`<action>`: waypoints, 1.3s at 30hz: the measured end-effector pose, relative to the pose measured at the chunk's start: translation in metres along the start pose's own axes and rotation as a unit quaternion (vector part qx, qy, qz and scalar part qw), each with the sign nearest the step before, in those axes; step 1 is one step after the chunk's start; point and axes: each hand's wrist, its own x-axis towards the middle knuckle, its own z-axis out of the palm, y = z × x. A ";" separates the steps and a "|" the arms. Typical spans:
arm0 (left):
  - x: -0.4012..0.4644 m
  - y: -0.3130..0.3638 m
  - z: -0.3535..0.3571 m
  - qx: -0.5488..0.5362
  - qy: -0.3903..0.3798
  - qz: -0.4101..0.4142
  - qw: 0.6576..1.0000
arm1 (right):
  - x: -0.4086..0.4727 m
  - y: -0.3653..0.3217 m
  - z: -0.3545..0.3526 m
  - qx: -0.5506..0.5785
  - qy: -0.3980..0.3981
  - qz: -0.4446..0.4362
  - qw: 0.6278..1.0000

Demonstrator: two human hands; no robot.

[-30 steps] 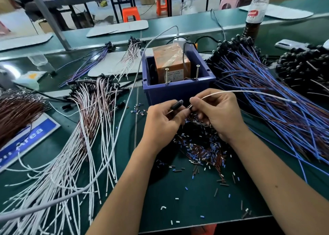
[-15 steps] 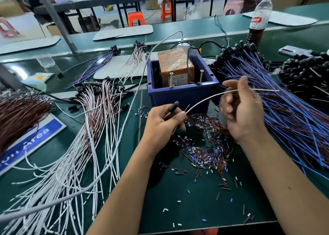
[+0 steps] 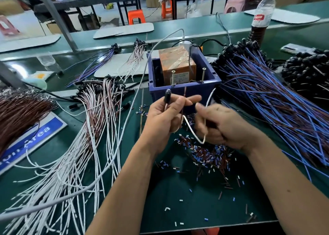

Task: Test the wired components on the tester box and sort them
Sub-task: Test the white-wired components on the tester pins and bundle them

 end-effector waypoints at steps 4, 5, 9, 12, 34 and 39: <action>-0.003 -0.004 0.007 -0.034 -0.009 -0.040 0.999 | 0.003 0.004 0.010 -0.054 -0.007 0.035 0.998; -0.003 -0.004 0.006 -0.041 -0.004 -0.043 0.998 | 0.002 0.003 0.010 -0.056 -0.009 0.042 0.997; -0.003 -0.003 0.002 -0.005 -0.009 -0.072 0.997 | 0.000 0.004 0.006 -0.078 -0.030 0.067 0.994; -0.002 -0.005 -0.001 -0.003 -0.009 -0.090 0.996 | 0.000 0.003 0.005 -0.087 -0.002 0.037 0.996; 0.001 -0.005 -0.005 -0.041 0.037 -0.020 0.998 | 0.005 0.001 -0.002 -0.021 0.242 -0.148 0.959; -0.001 -0.005 0.002 -0.056 0.067 0.005 0.996 | 0.008 0.009 0.016 -0.061 0.155 -0.119 0.979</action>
